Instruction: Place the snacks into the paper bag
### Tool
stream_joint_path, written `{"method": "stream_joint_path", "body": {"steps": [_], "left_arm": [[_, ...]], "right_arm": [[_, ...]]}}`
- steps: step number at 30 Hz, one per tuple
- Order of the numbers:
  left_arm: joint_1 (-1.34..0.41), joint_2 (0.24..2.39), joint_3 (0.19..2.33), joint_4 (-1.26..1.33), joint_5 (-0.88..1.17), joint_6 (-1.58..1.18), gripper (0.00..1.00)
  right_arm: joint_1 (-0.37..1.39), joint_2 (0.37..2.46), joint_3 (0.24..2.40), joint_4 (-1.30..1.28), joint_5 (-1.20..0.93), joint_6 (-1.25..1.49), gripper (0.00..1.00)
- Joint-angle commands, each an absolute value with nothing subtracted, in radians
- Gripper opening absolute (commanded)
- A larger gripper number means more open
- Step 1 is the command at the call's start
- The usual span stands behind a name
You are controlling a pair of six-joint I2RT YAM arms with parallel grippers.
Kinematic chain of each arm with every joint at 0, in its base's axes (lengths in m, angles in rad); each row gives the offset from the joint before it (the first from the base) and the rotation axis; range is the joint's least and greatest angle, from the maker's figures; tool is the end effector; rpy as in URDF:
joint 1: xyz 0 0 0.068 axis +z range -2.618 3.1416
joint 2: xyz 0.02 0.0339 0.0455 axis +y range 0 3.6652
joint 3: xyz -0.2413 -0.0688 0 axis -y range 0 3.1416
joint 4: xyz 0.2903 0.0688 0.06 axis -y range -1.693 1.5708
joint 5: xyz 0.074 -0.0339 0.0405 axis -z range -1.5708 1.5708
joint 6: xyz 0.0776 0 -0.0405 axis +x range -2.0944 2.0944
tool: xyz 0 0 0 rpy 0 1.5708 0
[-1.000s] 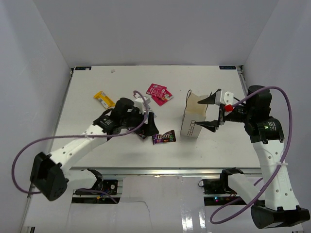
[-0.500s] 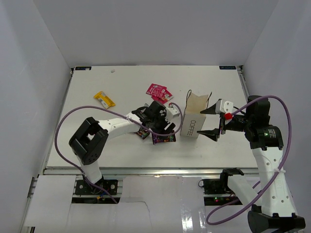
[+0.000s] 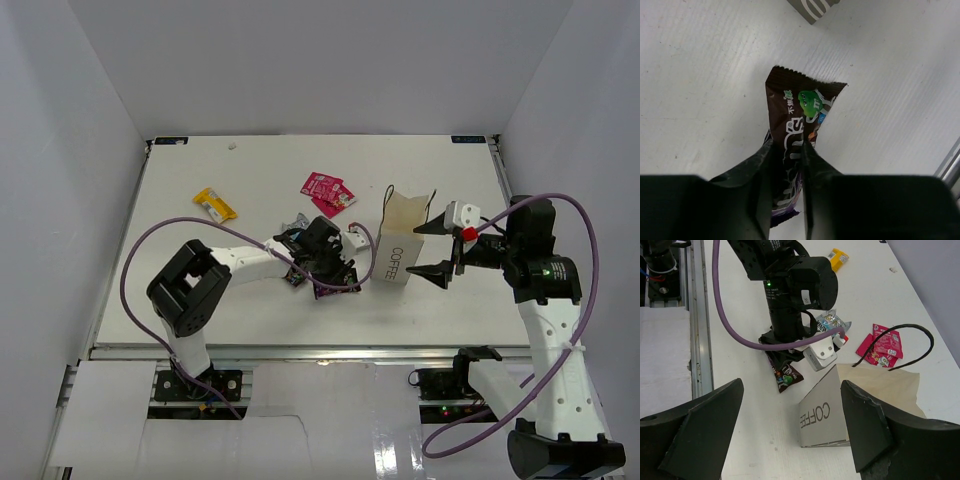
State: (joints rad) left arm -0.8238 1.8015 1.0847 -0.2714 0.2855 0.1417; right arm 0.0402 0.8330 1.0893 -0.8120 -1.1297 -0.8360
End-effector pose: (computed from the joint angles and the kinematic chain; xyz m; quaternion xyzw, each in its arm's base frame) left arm 0.2660 -0.3194 0.0790 0.4763 0.8208 -0.2235 0.2223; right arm 0.2113 0.0787 0.3672 -0.5488 0.5581 0.2722 0.5597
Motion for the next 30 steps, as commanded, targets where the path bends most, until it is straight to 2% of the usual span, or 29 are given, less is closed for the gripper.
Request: {"method": "stream_joint_path", "body": {"steps": [1, 2, 6, 10, 16, 21, 30], "left_arm": [[-0.831, 1.749, 1.034, -0.249, 0.316, 0.121, 0.29], [-0.830, 1.726, 1.020, -0.236, 0.313, 0.114, 0.24], [-0.831, 1.622, 0.974, -0.218, 0.304, 0.063, 0.19], [-0.830, 1.438, 0.979, -0.192, 0.333, -0.033, 0.18], [-0.830, 1.210, 1.000, 0.050, 0.422, -0.238, 0.22], [-0.833, 1.267, 1.133, 0.242, 0.475, -0.363, 0.20], [-0.848, 1.591, 1.466, 0.362, 0.457, -0.400, 0.18]], "right_arm": [[0.023, 0.839, 1.111, -0.802, -1.161, -0.808, 0.84], [0.018, 0.841, 1.115, -0.802, -1.164, -0.804, 0.84], [0.012, 0.850, 1.143, -0.796, -1.170, -0.773, 0.84], [-0.021, 0.864, 1.186, -0.724, -1.080, -0.636, 0.83], [-0.040, 0.884, 1.233, -0.485, -0.827, -0.378, 0.84], [-0.044, 0.897, 1.278, -0.384, -0.688, -0.261, 0.85], [-0.054, 0.881, 1.272, -0.325, -0.603, -0.184, 0.85]]}}
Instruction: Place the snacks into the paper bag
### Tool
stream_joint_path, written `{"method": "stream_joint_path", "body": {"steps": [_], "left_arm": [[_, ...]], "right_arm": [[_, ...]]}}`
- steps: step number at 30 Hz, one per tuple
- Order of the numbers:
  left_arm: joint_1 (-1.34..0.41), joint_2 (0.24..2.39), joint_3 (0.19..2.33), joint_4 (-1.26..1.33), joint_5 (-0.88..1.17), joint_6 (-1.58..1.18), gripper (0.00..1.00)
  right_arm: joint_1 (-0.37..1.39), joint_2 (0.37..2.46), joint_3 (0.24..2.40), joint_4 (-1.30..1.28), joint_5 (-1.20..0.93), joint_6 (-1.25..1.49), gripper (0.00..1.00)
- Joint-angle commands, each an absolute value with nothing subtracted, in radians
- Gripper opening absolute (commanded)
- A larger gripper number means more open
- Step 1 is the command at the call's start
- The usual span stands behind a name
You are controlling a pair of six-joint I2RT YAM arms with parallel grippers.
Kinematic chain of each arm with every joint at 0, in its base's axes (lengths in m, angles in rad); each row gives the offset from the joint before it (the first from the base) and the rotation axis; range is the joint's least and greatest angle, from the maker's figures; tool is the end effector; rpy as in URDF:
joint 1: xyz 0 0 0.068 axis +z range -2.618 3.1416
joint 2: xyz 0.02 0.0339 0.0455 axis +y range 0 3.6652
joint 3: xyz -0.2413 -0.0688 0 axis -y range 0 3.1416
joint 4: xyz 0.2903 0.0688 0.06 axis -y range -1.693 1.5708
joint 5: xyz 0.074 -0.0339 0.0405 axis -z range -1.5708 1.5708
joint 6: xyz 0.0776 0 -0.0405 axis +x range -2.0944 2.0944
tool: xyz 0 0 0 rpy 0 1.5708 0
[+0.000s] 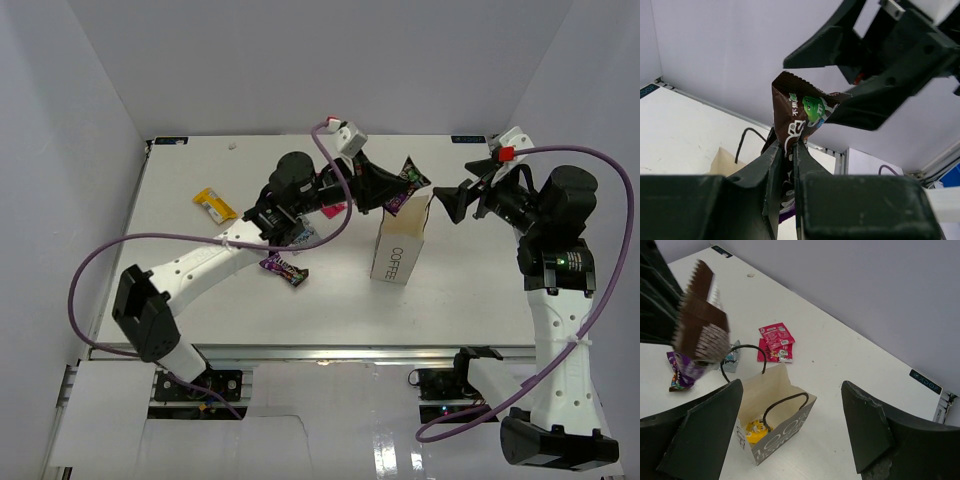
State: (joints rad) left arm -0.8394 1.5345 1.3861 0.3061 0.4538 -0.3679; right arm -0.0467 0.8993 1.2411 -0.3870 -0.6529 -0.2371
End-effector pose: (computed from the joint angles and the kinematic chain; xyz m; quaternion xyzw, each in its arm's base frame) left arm 0.2747 -0.3570 0.3936 0.3141 0.5751 -0.5409 0.5272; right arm 0.2607 0.0350 0.4501 -0.2857 0.6606 0.1369 0.6807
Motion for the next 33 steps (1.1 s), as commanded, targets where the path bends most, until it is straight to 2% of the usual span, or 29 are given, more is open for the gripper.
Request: {"method": "stream_joint_path", "body": {"steps": [1, 14, 23, 33], "left_arm": [[-0.850, 1.610, 1.480, 0.371, 0.448, -0.405, 0.18], [-0.861, 1.755, 1.519, 0.407, 0.397, -0.385, 0.22], [-0.864, 1.793, 1.496, 0.407, 0.387, -0.393, 0.29], [-0.864, 1.787, 1.488, 0.408, 0.370, -0.397, 0.51]], "right_arm": [[-0.055, 0.879, 1.270, -0.325, -0.600, -0.186, 0.85], [-0.058, 0.862, 1.276, -0.319, -0.584, -0.161, 0.85], [-0.058, 0.856, 1.261, -0.319, -0.597, -0.155, 0.86], [-0.060, 0.850, 1.244, -0.319, -0.603, -0.155, 0.86]]}}
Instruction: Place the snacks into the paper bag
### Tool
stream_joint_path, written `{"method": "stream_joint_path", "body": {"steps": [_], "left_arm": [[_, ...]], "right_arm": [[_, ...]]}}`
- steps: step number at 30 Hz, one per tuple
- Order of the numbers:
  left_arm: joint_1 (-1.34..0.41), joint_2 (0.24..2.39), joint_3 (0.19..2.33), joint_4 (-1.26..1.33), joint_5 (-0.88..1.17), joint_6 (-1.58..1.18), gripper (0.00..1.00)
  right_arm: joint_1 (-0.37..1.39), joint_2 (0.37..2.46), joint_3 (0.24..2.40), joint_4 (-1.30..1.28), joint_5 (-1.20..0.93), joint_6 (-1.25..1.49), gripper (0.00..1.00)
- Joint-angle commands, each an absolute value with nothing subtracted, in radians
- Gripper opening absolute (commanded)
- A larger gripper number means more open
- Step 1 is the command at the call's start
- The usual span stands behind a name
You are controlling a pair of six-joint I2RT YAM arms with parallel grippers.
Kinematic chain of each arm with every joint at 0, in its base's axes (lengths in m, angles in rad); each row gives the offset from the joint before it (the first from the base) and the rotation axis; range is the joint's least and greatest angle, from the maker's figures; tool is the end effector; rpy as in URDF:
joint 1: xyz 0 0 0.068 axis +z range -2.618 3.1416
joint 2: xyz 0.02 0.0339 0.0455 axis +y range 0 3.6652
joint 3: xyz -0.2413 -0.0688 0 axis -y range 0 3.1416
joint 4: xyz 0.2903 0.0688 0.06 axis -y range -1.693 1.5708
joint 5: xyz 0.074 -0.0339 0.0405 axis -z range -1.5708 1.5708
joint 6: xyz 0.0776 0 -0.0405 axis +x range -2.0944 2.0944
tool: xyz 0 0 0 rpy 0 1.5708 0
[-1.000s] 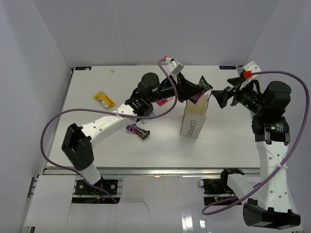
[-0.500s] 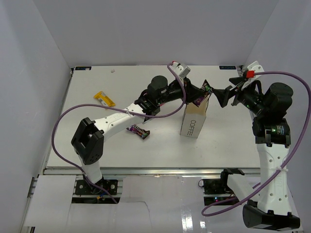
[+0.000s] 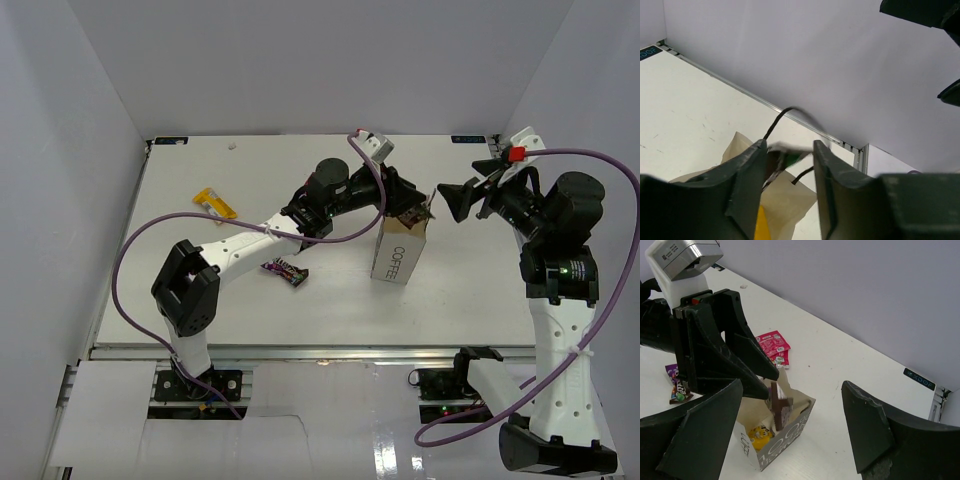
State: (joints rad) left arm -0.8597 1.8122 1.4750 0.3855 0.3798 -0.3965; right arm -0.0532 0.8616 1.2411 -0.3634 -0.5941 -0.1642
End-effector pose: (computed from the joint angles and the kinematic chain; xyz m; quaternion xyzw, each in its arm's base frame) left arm 0.3159 -0.4108 0.3154 0.2885 0.6280 -0.5231 0.4988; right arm 0.2505 0.0302 0.4621 -0.2455 0.6581 0.1301 0.6998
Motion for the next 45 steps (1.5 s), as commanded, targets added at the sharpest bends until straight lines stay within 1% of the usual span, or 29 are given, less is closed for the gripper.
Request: {"method": "stream_joint_path", "body": {"steps": [1, 6, 9, 12, 13, 14, 15, 20, 21, 22, 24, 26, 27, 28, 29, 30, 31, 33, 34, 35, 36, 38, 39, 41, 43, 44, 45], "left_arm": [[-0.865, 1.786, 1.489, 0.408, 0.370, -0.399, 0.55], [-0.864, 1.773, 1.511, 0.410, 0.376, -0.410, 0.58], [-0.864, 1.755, 1.526, 0.410, 0.385, -0.413, 0.60], [-0.864, 1.715, 1.537, 0.411, 0.380, -0.410, 0.64], [-0.865, 1.700, 1.539, 0.410, 0.377, -0.407, 0.64], [-0.864, 1.684, 1.537, 0.410, 0.367, -0.399, 0.65], [-0.862, 1.646, 1.534, 0.408, 0.362, -0.394, 0.66], [-0.861, 1.499, 1.432, 0.378, 0.292, -0.353, 0.69], [-0.861, 1.468, 1.408, 0.365, 0.244, -0.330, 0.70], [-0.859, 1.406, 1.385, 0.347, 0.215, -0.316, 0.72], [-0.851, 1.340, 1.310, 0.284, 0.120, -0.287, 0.74], [-0.848, 1.237, 1.264, 0.192, 0.045, -0.270, 0.78], [-0.844, 1.205, 1.225, 0.154, -0.056, -0.265, 0.78], [-0.842, 1.143, 1.210, 0.061, -0.102, -0.267, 0.81], [-0.841, 1.112, 1.198, 0.011, -0.141, -0.270, 0.82], [-0.839, 1.083, 1.178, -0.052, -0.179, -0.273, 0.82], [-0.839, 1.054, 1.169, -0.151, -0.258, -0.300, 0.83], [-0.838, 0.953, 1.134, -0.234, -0.319, -0.337, 0.84], [-0.839, 0.915, 1.117, -0.298, -0.371, -0.377, 0.84], [-0.839, 0.873, 1.099, -0.323, -0.388, -0.403, 0.85], [-0.839, 0.785, 1.076, -0.339, -0.403, -0.426, 0.88], [-0.839, 0.692, 0.996, -0.373, -0.439, -0.513, 0.93], [-0.838, 0.610, 0.971, -0.379, -0.439, -0.540, 0.98], [-0.838, 0.540, 0.908, -0.400, -0.446, -0.610, 0.98], [-0.838, 0.471, 0.868, -0.432, -0.446, -0.649, 0.98], [-0.838, 0.459, 0.862, -0.446, -0.452, -0.675, 0.98], [-0.838, 0.451, 0.859, -0.463, -0.454, -0.689, 0.98]], "right_arm": [[-0.061, 0.851, 1.244, -0.318, -0.606, -0.155, 0.86], [-0.061, 0.851, 1.239, -0.321, -0.626, -0.155, 0.86], [-0.061, 0.853, 1.238, -0.322, -0.718, -0.176, 0.86], [-0.061, 0.854, 1.236, -0.331, -0.937, -0.236, 0.86], [-0.061, 0.854, 1.235, -0.334, -1.077, -0.251, 0.86], [-0.060, 0.856, 1.235, -0.336, -1.138, -0.273, 0.86], [-0.060, 0.857, 1.236, -0.333, -1.245, -0.282, 0.86], [-0.057, 0.864, 1.230, -0.302, -1.419, -0.314, 0.87], [-0.054, 0.871, 1.227, -0.296, -1.457, -0.314, 0.88], [-0.051, 0.873, 1.224, -0.285, -1.471, -0.316, 0.88], [-0.041, 0.879, 1.204, -0.279, -1.479, -0.324, 0.90], [-0.006, 0.897, 1.186, -0.294, -1.442, -0.334, 0.90], [0.056, 0.923, 1.190, -0.329, -1.360, -0.410, 0.89], [0.105, 0.946, 1.210, -0.480, -1.301, -0.492, 0.89], [0.157, 0.966, 1.229, -0.532, -1.226, -0.564, 0.89], [0.229, 0.982, 1.224, -0.531, -1.127, -0.593, 0.89], [0.267, 0.988, 1.185, -0.508, -1.059, -0.577, 0.89], [0.375, 1.021, 1.157, -0.483, -0.868, -0.583, 0.87], [0.417, 1.035, 1.129, -0.476, -0.807, -0.589, 0.86], [0.455, 1.049, 1.111, -0.459, -0.742, -0.581, 0.85], [0.533, 1.078, 1.094, -0.421, -0.636, -0.578, 0.83], [0.619, 1.109, 1.042, -0.370, -0.525, -0.568, 0.82], [0.699, 1.150, 1.031, -0.324, -0.441, -0.566, 0.82], [0.767, 1.202, 1.025, -0.281, -0.358, -0.522, 0.81], [0.845, 1.311, 1.046, -0.236, -0.235, -0.471, 0.81], [0.866, 1.350, 1.083, -0.226, -0.189, -0.418, 0.91], [0.903, 1.436, 1.106, -0.219, -0.111, -0.385, 0.97]]}}
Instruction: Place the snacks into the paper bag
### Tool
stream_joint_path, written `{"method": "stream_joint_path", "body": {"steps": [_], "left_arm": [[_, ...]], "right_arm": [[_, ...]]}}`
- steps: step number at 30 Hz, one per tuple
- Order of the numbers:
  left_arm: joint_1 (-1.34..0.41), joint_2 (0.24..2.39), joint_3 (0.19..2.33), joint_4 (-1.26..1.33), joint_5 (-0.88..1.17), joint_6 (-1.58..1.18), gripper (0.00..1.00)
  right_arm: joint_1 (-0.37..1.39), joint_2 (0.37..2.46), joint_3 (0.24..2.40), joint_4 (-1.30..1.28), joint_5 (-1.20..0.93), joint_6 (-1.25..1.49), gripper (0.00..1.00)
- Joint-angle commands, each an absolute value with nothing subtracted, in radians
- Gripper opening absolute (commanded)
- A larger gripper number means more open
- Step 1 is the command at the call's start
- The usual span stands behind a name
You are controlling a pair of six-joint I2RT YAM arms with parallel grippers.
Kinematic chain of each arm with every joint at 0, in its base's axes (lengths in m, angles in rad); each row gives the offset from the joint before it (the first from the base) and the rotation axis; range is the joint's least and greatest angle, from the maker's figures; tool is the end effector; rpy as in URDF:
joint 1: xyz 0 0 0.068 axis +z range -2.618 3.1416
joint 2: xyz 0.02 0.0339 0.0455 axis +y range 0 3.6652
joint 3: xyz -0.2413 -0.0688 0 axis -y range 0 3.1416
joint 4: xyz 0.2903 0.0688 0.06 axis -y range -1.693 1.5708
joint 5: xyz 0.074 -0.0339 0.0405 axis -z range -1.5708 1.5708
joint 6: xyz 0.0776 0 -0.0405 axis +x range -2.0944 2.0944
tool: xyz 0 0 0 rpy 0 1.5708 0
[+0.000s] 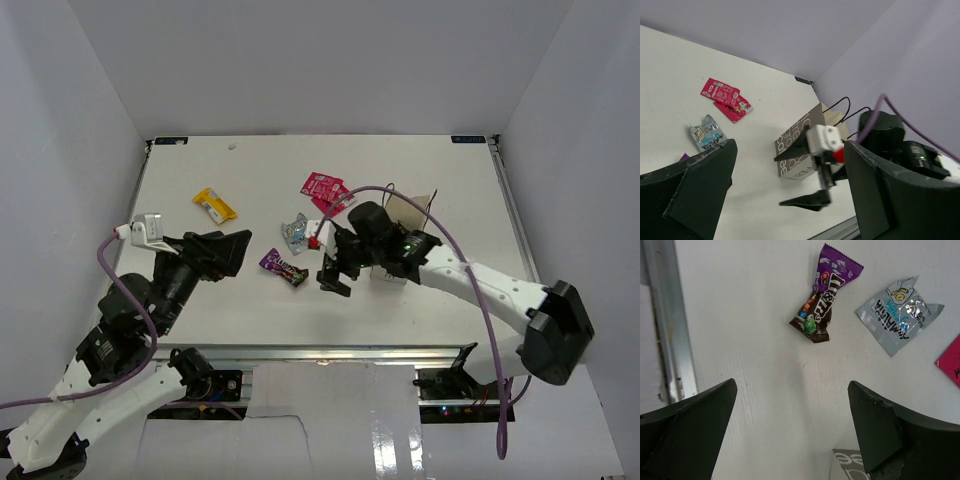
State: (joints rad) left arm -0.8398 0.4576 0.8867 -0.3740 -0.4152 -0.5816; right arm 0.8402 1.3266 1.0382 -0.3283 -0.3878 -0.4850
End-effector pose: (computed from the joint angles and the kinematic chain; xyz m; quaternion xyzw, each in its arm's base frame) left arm 0.1484 -0.1186 0.4034 -0.0619 0.6863 -0.3563 0.6311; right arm 0.2291 0.2996 0.2383 -0.6060 0.6328 0.2481 0.4132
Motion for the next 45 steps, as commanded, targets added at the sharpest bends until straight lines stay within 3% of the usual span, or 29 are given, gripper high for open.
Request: {"method": "stream_joint_path", "body": {"steps": [1, 7, 16, 22, 28, 33, 34, 35, 40, 45], "left_arm": [[-0.838, 0.445, 0.858, -0.494, -0.453, -0.696, 0.98], [-0.838, 0.442, 0.880, -0.563, -0.472, -0.727, 0.98], [-0.838, 0.420, 0.914, -0.612, -0.514, -0.732, 0.98], [-0.838, 0.408, 0.910, -0.623, -0.520, -0.747, 0.98], [-0.838, 0.405, 0.917, -0.650, -0.540, -0.772, 0.98], [-0.838, 0.399, 0.904, -0.657, -0.552, -0.796, 0.98], [-0.838, 0.399, 0.899, -0.660, -0.557, -0.799, 0.98], [-0.838, 0.400, 0.897, -0.661, -0.561, -0.802, 0.98], [-0.839, 0.388, 0.879, -0.669, -0.597, -0.845, 0.98], [-0.839, 0.364, 0.835, -0.669, -0.614, -0.896, 0.98]], "right_arm": [[0.919, 1.484, 1.133, -0.222, -0.077, -0.349, 0.98], [0.992, 1.748, 1.310, -0.215, -0.008, -0.200, 0.90], [1.034, 1.980, 1.494, -0.226, 0.049, -0.094, 0.92], [1.039, 2.083, 1.535, -0.218, 0.090, -0.080, 0.99], [1.035, 2.115, 1.542, -0.212, 0.071, -0.098, 0.81], [1.023, 2.103, 1.526, -0.209, 0.061, -0.106, 0.52], [1.017, 2.092, 1.520, -0.207, 0.051, -0.107, 0.40], [1.012, 2.083, 1.514, -0.207, 0.046, -0.109, 0.35], [0.983, 1.985, 1.439, -0.184, -0.060, -0.176, 0.21], [0.927, 1.812, 1.345, -0.184, -0.407, -0.343, 0.18]]}}
